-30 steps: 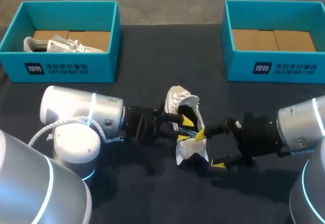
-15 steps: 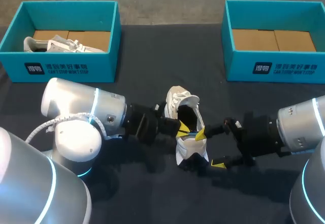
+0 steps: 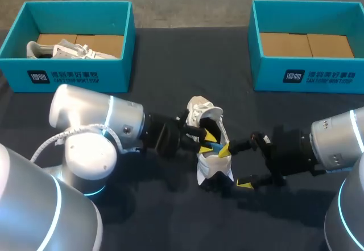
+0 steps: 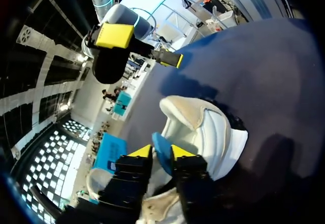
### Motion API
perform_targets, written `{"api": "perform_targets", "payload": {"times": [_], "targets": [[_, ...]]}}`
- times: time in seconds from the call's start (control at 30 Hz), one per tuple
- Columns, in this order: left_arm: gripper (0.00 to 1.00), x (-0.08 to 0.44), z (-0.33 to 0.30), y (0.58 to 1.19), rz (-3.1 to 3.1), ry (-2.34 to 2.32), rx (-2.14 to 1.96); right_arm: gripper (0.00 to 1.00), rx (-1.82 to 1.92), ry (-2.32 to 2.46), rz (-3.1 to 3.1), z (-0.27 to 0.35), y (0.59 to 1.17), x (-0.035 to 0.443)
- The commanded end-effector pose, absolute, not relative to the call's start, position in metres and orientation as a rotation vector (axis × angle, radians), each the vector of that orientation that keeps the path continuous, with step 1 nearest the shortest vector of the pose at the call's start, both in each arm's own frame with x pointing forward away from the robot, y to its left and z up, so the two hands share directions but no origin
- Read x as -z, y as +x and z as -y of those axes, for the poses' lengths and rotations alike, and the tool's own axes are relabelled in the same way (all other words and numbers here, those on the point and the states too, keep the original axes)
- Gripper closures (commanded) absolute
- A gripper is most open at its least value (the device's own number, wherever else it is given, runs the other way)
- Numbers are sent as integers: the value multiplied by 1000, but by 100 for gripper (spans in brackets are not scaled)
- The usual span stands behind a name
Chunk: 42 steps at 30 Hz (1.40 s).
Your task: Take the shoe out of the shoebox, open the shoe tongue, remove and reinsert the insole, then place the shoe into the shoebox
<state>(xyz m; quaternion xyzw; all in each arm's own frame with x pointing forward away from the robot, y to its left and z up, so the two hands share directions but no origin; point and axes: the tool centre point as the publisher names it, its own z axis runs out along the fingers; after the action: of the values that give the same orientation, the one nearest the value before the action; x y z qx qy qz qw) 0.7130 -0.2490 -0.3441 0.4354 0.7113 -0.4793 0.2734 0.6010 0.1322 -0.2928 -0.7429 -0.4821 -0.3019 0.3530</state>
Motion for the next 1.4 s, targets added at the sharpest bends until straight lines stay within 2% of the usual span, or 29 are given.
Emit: {"api": "perform_targets", "payload": {"times": [0.03,0.1,0.2,0.27,0.47,0.63,0.7,0.77,0.83,1.13,1.4], "targets": [[27,330,239,703,-1883,1169,1286,0,777,-1928,1249,-135,601,292],[34,322,238,697,-1873,1182,1295,0,777,-1928,1249,-135,601,292],[33,319,236,695,-1875,1187,1303,0,777,-1928,1249,-135,601,292],[29,314,231,690,-1893,1199,1313,0,777,-1928,1249,-135,601,292],[33,307,221,690,-1907,1231,1282,0,777,-1928,1249,-135,601,292],[53,299,217,691,-1914,1263,1256,0,777,-1928,1249,-135,601,292],[56,297,218,692,-1917,1274,1245,0,777,-1928,1249,-135,601,292],[65,296,218,693,-1934,1300,1227,0,777,-1928,1249,-135,601,292],[69,297,219,694,-1944,1319,1218,0,778,-1921,1266,-131,601,291],[60,303,221,695,-1984,1372,1170,0,788,-1939,1323,-89,598,279],[60,301,227,699,-2022,1470,1083,0,800,-1959,1340,-52,596,266]]}}
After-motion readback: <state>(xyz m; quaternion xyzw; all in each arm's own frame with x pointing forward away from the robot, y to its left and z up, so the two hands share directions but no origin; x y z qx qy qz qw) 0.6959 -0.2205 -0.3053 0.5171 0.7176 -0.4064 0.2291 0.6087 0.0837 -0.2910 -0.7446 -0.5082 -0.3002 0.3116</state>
